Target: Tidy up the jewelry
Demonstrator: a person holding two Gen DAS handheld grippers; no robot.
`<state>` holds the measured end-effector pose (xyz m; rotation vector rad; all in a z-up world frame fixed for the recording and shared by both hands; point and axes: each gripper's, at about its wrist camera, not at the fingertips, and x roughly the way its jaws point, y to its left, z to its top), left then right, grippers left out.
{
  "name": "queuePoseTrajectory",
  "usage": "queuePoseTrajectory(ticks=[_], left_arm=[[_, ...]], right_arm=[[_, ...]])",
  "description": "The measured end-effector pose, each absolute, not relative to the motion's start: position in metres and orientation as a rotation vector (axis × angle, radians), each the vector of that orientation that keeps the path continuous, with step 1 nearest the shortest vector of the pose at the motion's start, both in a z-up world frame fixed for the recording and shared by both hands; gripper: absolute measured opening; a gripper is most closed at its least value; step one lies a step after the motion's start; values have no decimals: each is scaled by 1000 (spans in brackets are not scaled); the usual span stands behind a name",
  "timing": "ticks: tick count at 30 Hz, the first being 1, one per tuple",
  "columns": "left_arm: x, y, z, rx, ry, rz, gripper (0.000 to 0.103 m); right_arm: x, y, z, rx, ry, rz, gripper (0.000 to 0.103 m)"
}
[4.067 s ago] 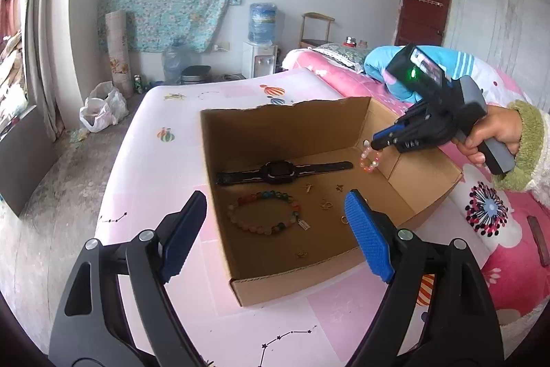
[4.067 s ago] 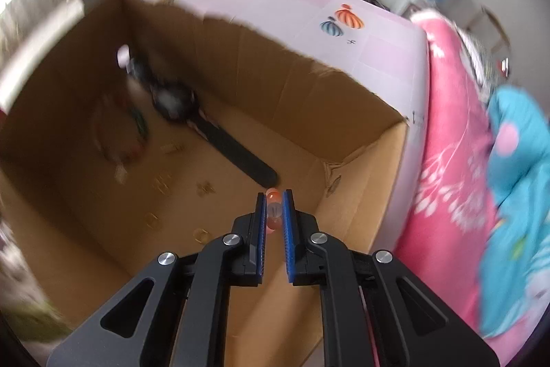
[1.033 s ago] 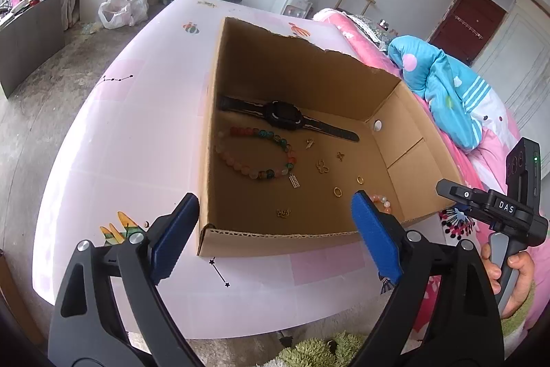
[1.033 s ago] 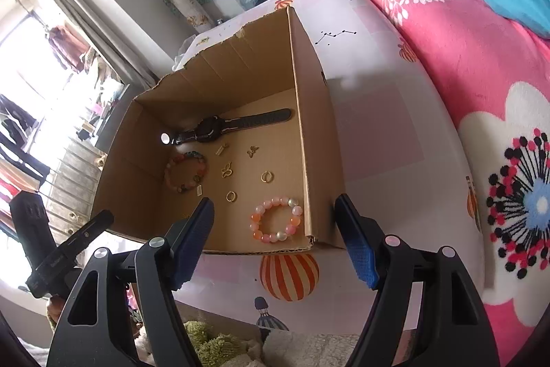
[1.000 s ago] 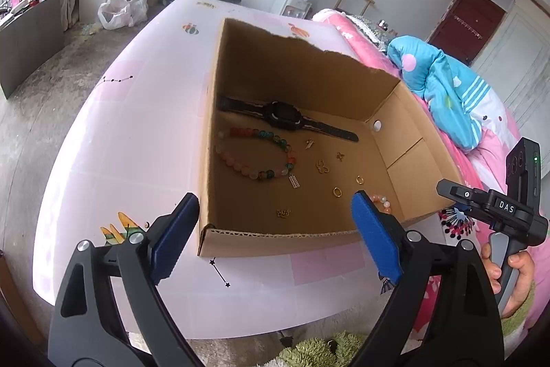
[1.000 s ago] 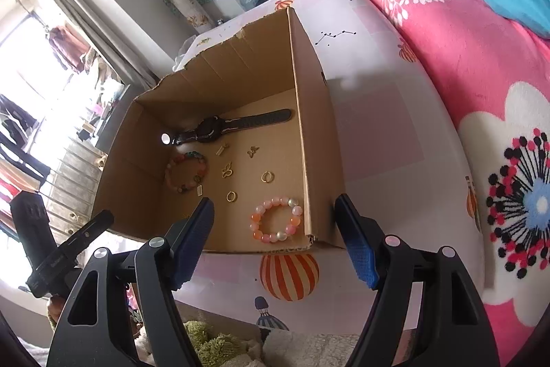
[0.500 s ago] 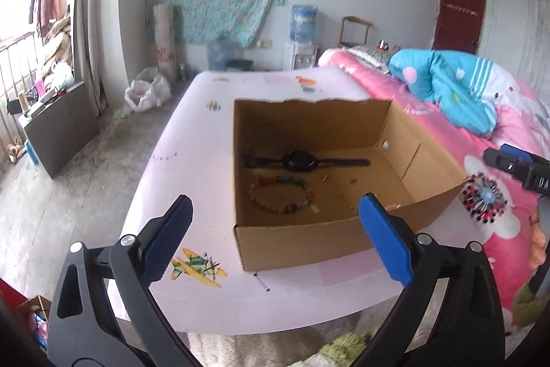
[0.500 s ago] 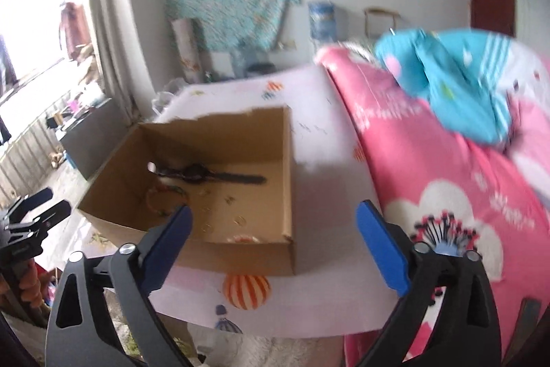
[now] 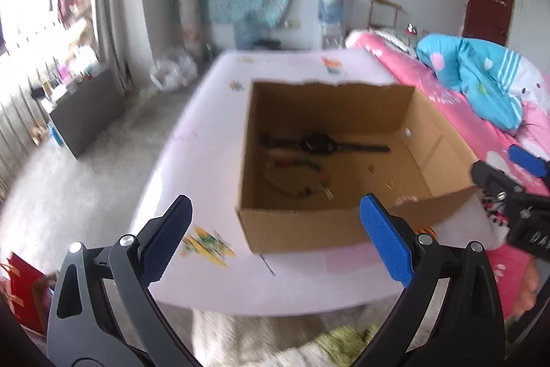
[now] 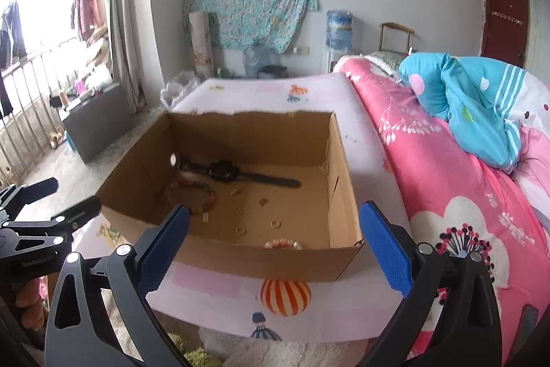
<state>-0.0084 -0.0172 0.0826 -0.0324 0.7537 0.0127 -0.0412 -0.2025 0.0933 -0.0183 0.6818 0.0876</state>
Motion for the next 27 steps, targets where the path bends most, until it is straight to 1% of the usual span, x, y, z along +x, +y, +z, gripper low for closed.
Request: queuePoseTrajectory(ticks=[3,10,13,18,27], left_arm=[[-5,-21,72,-5,812,27,95],[-4,-26,55,16,890,43,95],[0,-29,45,18,944,45,95],[4,-28,38,-18,985,47,95],[8,-31,33,-17,1009,45,95]], right_arm=[[-35,-196,80,-49,764,51,96],[-34,-204,59,104,904,70,96],[-32,-202,53,94,934,58,96],[-26,-194,42,56,995,75,96],[-23,-193,36,64,1023,75,96]])
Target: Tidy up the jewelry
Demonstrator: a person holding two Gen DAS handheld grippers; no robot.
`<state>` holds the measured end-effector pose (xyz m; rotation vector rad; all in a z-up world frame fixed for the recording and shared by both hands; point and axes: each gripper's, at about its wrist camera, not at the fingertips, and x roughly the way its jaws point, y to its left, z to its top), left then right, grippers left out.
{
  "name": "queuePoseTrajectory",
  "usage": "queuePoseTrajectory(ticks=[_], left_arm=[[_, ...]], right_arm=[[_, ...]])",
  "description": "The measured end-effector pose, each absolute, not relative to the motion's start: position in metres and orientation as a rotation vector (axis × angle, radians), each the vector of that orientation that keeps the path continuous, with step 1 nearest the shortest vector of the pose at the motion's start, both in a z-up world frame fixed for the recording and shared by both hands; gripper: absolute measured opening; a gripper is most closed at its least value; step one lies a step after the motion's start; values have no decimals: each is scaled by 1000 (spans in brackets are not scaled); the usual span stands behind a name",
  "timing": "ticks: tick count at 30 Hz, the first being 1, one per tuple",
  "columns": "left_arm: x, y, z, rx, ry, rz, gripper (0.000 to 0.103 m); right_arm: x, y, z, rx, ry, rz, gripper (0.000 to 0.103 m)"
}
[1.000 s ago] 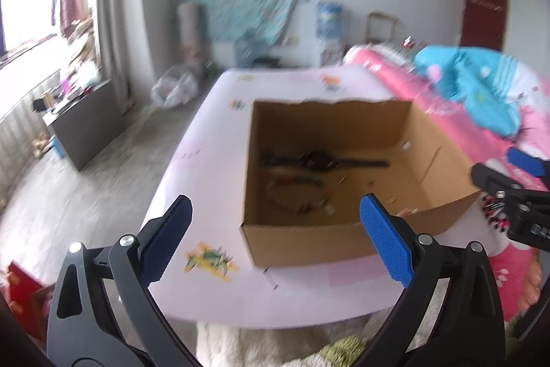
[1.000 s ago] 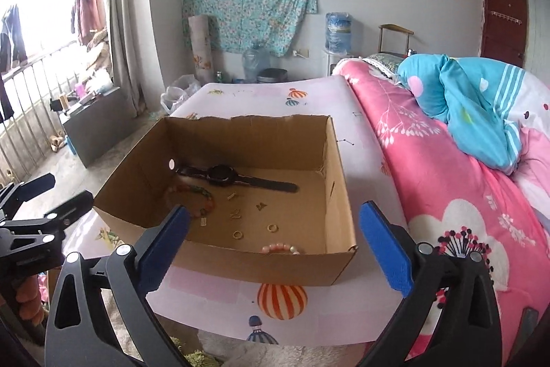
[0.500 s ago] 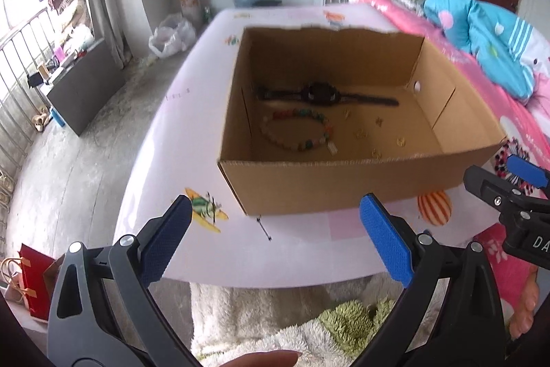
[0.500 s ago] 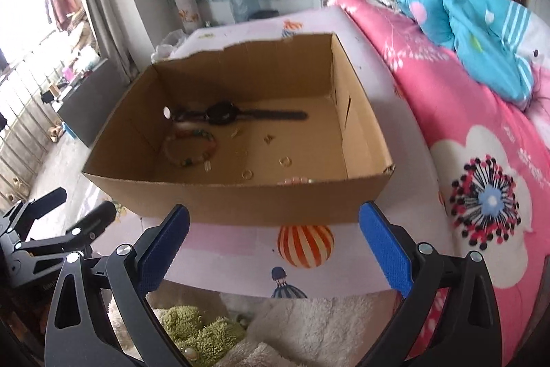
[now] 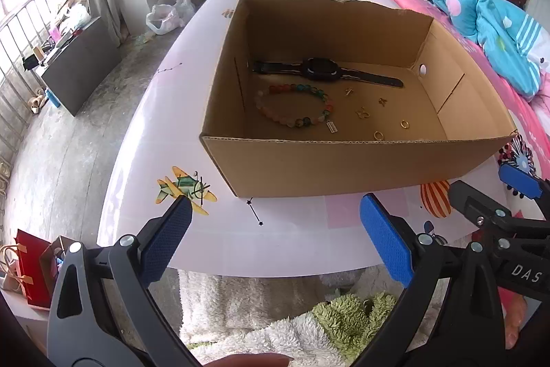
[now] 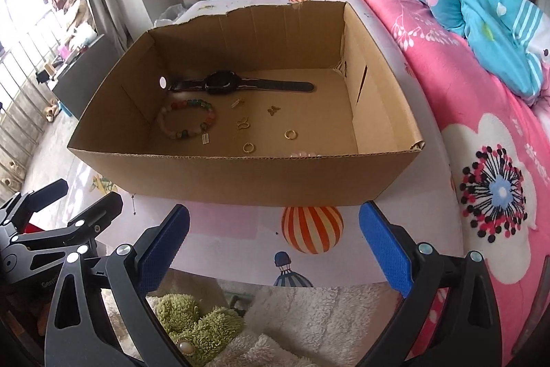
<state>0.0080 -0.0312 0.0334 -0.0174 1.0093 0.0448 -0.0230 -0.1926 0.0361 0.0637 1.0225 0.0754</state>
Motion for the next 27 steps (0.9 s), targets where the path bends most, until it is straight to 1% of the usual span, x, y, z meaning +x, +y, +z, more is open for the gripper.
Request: queuePoseTrajectory(ticks=[27], left_arm=[[14,-33,28,-7,1032,54,94]], right_arm=[[-16,-194,27,70,1055,68,96]])
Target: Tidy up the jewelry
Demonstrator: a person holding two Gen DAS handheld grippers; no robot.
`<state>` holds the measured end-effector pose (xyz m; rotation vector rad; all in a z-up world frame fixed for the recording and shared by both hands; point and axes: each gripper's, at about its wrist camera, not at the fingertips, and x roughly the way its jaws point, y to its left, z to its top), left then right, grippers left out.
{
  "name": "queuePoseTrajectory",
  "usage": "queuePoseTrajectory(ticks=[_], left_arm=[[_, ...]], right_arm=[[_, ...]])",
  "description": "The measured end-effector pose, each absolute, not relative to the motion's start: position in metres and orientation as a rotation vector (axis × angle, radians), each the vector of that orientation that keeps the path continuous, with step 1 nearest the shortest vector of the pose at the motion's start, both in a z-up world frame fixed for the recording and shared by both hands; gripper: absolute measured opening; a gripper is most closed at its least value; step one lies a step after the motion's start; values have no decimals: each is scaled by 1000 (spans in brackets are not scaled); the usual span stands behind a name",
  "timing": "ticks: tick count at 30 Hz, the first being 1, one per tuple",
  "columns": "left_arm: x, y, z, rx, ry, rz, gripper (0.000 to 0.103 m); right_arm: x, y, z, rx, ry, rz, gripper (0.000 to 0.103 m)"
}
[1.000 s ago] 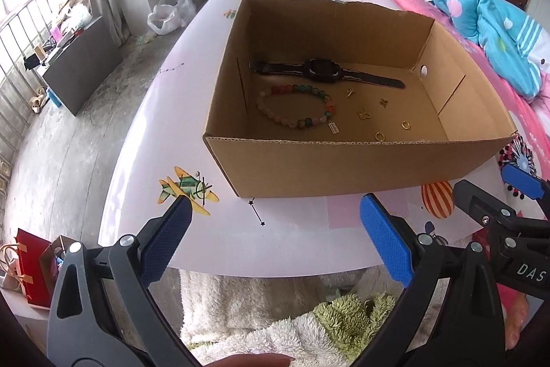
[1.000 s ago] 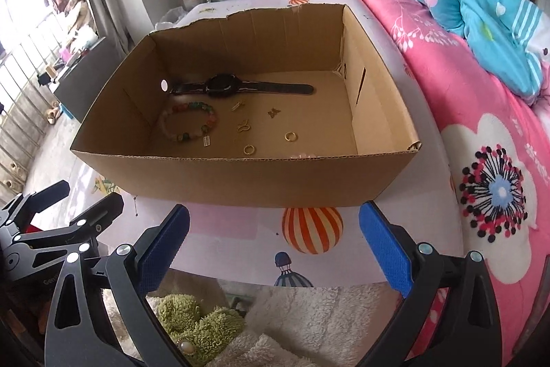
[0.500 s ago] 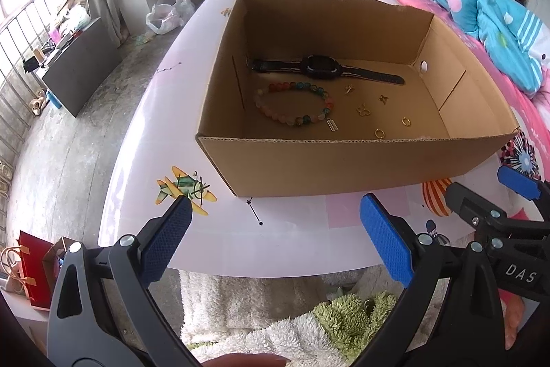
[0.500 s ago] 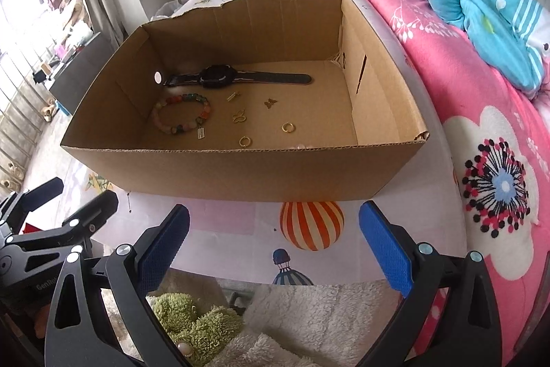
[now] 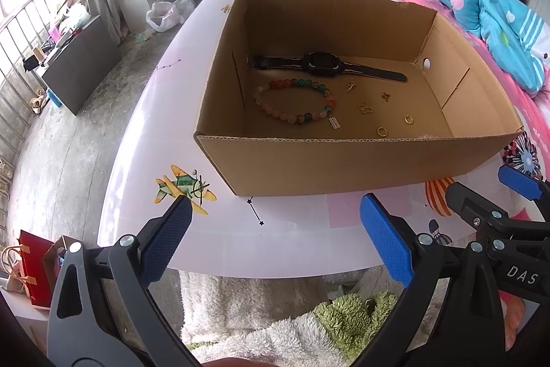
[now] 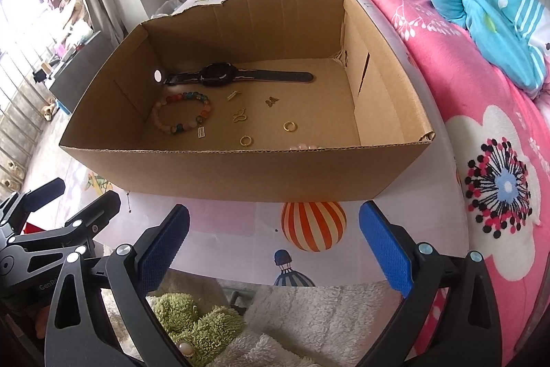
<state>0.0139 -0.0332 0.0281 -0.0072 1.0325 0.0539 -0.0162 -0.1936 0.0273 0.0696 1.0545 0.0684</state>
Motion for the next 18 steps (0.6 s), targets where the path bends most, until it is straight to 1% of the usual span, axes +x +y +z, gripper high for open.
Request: queuePoseTrajectory(ticks=[18], left_arm=[[15,-31,25,-21,1039,52,95]], right_arm=[[-12,-193,27,56,1062,68,96]])
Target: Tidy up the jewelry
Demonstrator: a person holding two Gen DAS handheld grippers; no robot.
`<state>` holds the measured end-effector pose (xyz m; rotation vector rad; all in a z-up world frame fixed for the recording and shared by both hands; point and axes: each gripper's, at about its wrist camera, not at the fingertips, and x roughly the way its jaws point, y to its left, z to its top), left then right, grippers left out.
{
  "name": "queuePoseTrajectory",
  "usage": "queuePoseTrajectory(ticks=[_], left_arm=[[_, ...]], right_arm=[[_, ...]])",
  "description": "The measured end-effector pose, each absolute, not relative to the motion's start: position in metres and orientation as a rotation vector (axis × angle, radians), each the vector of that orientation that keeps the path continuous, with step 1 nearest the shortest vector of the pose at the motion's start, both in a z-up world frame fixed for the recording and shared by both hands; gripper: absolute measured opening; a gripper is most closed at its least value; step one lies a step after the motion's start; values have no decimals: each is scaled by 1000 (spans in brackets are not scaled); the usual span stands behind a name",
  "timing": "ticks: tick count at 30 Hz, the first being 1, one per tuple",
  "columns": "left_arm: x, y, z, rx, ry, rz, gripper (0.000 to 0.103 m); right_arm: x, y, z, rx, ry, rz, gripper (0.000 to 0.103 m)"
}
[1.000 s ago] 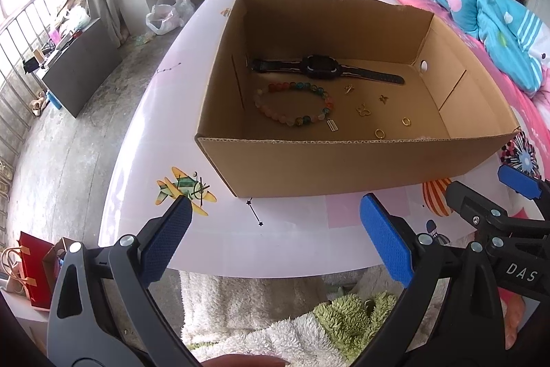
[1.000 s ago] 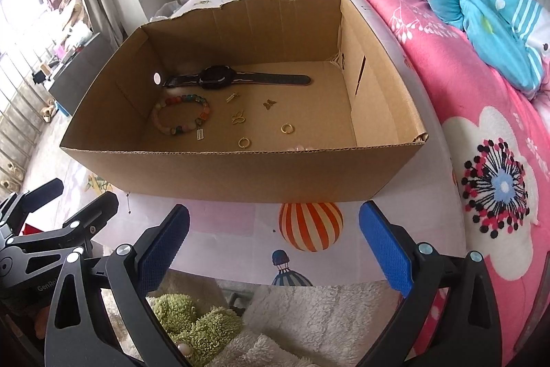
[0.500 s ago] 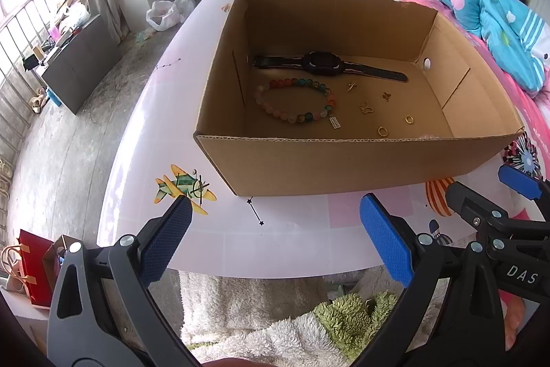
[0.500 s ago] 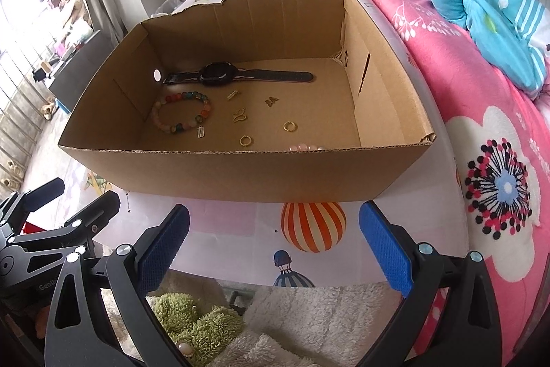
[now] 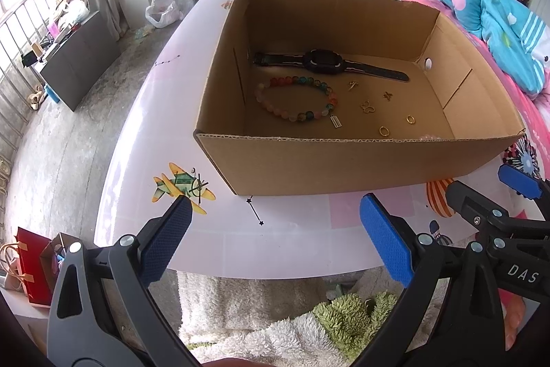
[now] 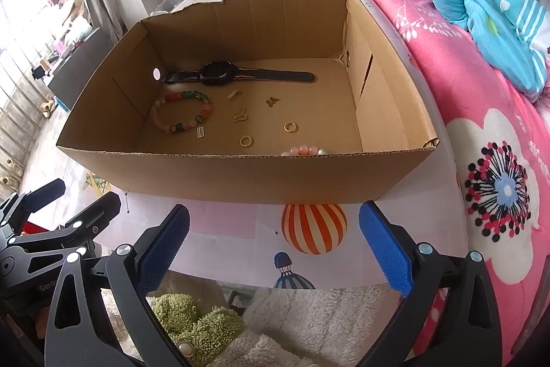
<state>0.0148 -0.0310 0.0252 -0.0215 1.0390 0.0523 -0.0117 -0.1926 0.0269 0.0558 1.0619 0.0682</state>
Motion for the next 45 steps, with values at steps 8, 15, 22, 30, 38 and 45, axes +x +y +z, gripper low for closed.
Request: queuePoseTrajectory(ticks=[8,15,22,30,38,45], left_arm=[[13,-31,25,-29,1038,55,95],[13,-30,25,-33,1041,52,95],[13,-31,24,-31,1048,51,95],[14,-31,21,-30,1061,46,95],[16,-29,19,-29,1070,42,95],[16,-31,20,-25,1068,42,95]], right_arm=[[-12,-191,28,49,1059,72,96],[-14,-190,27,49,1063,71,96],[-14,-191,25,56,1071,66,96],[-13,-192,22,59,1083,62,96],[-13,-193,20,63,1091,60,96],[-13,-193,20,64,1091,60,96]])
